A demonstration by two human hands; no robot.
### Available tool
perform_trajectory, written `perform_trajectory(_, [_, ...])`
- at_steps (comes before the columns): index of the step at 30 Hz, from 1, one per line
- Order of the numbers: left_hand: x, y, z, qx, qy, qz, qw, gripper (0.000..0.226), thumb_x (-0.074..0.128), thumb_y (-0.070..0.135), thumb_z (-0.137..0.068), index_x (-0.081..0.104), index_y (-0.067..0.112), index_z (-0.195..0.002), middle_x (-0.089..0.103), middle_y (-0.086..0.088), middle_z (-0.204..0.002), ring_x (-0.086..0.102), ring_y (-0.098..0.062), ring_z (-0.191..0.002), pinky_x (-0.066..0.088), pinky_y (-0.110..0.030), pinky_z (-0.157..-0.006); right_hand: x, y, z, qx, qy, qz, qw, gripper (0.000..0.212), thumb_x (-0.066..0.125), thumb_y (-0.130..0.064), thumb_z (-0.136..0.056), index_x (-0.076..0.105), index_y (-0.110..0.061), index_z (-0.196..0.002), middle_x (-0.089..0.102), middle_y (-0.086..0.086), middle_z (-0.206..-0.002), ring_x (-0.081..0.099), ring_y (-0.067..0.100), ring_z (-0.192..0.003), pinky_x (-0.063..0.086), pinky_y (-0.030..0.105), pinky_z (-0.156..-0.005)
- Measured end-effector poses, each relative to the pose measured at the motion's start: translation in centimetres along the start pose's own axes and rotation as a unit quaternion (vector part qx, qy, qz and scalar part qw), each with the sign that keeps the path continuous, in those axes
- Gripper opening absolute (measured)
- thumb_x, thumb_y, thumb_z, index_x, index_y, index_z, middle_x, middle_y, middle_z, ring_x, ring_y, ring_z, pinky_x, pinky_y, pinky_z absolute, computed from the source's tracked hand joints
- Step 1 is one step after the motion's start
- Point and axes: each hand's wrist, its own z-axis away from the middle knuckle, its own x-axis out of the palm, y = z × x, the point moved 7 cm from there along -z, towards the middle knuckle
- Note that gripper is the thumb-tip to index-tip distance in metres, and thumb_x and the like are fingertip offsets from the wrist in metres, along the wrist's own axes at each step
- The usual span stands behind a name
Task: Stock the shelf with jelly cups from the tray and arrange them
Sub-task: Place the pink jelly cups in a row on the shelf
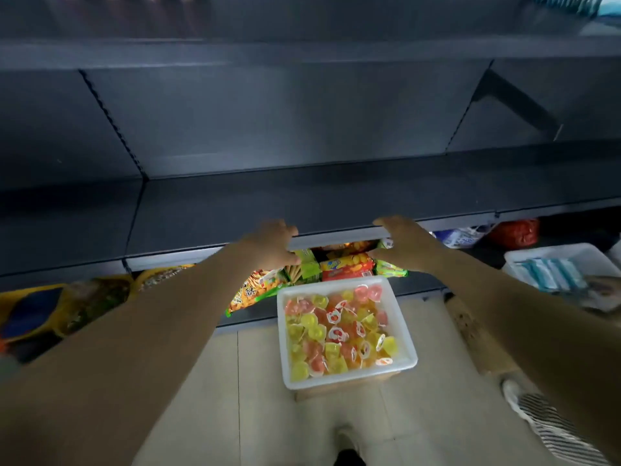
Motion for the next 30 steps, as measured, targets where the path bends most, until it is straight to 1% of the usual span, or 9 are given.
perform_trajectory(7, [16.3,0.8,-7.9,-0.053,-0.095,0.117,0.987,0.060,0.060,0.033,-0.089,0.038,0.010,-0.140,0.041,-0.012,-0.142,0.042,-0.024,-0.128,0.036,-0.031,-0.102,13.3,10.2,-5.2,0.049,-0.106,-0.046,0.992,0.063,0.063,-0.037,-0.088,0.038,-0.017,-0.142,0.043,0.007,-0.143,0.043,0.022,-0.129,0.037,0.030,-0.100])
perform_trajectory(11, [24.6,-0.8,-12.6,-0.129,-0.105,0.216,0.962,0.055,0.064,0.023,-0.088,0.044,0.008,-0.137,0.047,-0.012,-0.138,0.046,-0.024,-0.125,0.036,-0.027,-0.098,20.8,15.2,-9.9,0.063,-0.148,-0.101,0.982,0.056,0.064,-0.031,-0.087,0.043,-0.016,-0.138,0.048,0.006,-0.137,0.049,0.020,-0.121,0.038,0.025,-0.088])
perform_trajectory(15, [32.3,-4.7,-16.3,-0.279,-0.051,0.322,0.903,0.057,0.066,0.031,-0.086,0.046,0.009,-0.135,0.049,-0.011,-0.139,0.048,-0.027,-0.125,0.039,-0.033,-0.100,28.5,19.5,-14.2,0.142,-0.158,-0.217,0.953,0.052,0.064,-0.028,-0.088,0.047,-0.014,-0.135,0.052,0.003,-0.135,0.053,0.019,-0.115,0.042,0.023,-0.080])
perform_trajectory(17, [35.6,-6.4,-17.6,-0.355,-0.020,0.368,0.859,0.056,0.065,0.035,-0.087,0.048,0.008,-0.133,0.052,-0.012,-0.135,0.050,-0.029,-0.123,0.040,-0.034,-0.099,32.3,21.2,-15.9,0.196,-0.151,-0.276,0.929,0.052,0.066,-0.034,-0.086,0.050,-0.013,-0.131,0.055,0.005,-0.133,0.056,0.021,-0.113,0.049,0.033,-0.091])
perform_trajectory(19, [38.1,-7.7,-18.8,-0.409,0.013,0.391,0.825,0.057,0.063,0.037,-0.088,0.049,0.005,-0.132,0.054,-0.014,-0.133,0.050,-0.030,-0.122,0.040,-0.033,-0.099,35.5,22.2,-17.4,0.218,-0.149,-0.298,0.917,0.053,0.067,-0.036,-0.085,0.052,-0.011,-0.129,0.057,0.007,-0.130,0.057,0.023,-0.113,0.048,0.042,-0.097])
perform_trajectory(22, [40.6,-9.1,-20.8,-0.450,0.043,0.376,0.809,0.058,0.059,0.041,-0.089,0.050,0.002,-0.131,0.054,-0.017,-0.133,0.049,-0.031,-0.123,0.038,-0.033,-0.100,38.1,22.2,-19.9,0.146,-0.148,-0.262,0.942,0.048,0.067,-0.029,-0.086,0.053,-0.010,-0.127,0.058,0.005,-0.129,0.056,0.022,-0.116,0.044,0.033,-0.099])
perform_trajectory(25, [41.8,-10.0,-21.9,-0.502,0.065,0.364,0.782,0.060,0.056,0.043,-0.090,0.051,-0.003,-0.128,0.056,-0.020,-0.129,0.051,-0.035,-0.120,0.040,-0.035,-0.097,39.4,21.4,-22.1,0.052,-0.157,-0.214,0.963,0.040,0.065,-0.019,-0.088,0.056,-0.009,-0.125,0.059,0.005,-0.124,0.056,0.021,-0.112,0.042,0.025,-0.088])
perform_trajectory(27, [42.3,-10.5,-22.1,-0.545,0.082,0.361,0.752,0.061,0.057,0.042,-0.089,0.050,-0.006,-0.127,0.056,-0.022,-0.126,0.052,-0.036,-0.117,0.042,-0.037,-0.094,40.5,21.0,-23.1,-0.008,-0.172,-0.161,0.972,0.034,0.064,-0.013,-0.088,0.058,-0.010,-0.121,0.060,0.004,-0.118,0.057,0.020,-0.108,0.043,0.024,-0.084])
perform_trajectory(30, [43.5,-11.0,-22.0,-0.589,0.089,0.382,0.707,0.066,0.058,0.041,-0.089,0.043,-0.008,-0.131,0.051,-0.022,-0.131,0.050,-0.035,-0.121,0.040,-0.037,-0.097,42.2,20.8,-24.0,-0.068,-0.199,-0.102,0.972,0.035,0.064,-0.005,-0.085,0.059,-0.011,-0.119,0.059,0.004,-0.115,0.054,0.019,-0.107,0.046,0.029,-0.089])
